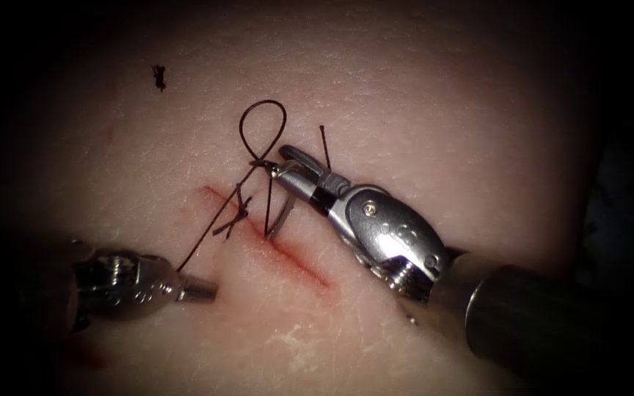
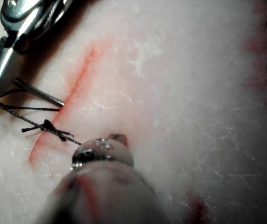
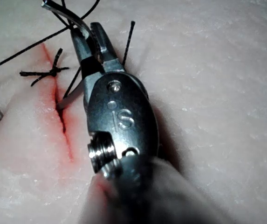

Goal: Wound Closure

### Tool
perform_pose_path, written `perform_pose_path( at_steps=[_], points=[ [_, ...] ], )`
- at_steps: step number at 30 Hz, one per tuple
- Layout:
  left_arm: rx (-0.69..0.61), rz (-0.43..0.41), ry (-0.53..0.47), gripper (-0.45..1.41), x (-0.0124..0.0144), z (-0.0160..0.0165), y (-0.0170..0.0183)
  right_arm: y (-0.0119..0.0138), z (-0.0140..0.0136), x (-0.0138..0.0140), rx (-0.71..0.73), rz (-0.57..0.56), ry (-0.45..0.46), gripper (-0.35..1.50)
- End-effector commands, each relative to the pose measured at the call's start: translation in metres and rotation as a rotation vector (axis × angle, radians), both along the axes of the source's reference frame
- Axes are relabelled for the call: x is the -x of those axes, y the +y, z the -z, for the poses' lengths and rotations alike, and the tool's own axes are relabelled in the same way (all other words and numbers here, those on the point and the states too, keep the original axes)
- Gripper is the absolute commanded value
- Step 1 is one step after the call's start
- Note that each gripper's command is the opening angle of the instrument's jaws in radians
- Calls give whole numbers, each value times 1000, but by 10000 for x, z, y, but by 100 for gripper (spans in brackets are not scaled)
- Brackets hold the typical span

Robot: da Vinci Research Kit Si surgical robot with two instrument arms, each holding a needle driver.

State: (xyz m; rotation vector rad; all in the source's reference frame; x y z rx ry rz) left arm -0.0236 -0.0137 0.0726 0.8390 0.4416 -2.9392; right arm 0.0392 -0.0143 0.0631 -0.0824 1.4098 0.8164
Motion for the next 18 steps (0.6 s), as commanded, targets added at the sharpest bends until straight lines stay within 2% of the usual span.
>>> perform_pose_path(
  at_steps=[1,10,18],
  points=[
    [-3,-3,-1,-45,4,-8,-7,-4,-7,-8,-2,-2,4,-35],
    [-7,12,-7,-45,5,-9,-12,2,-10,-6,-33,-16,23,-35],
    [-11,19,-10,-45,6,-13,-11,3,-14,-4,-128,-9,113,-35]
  ],
)
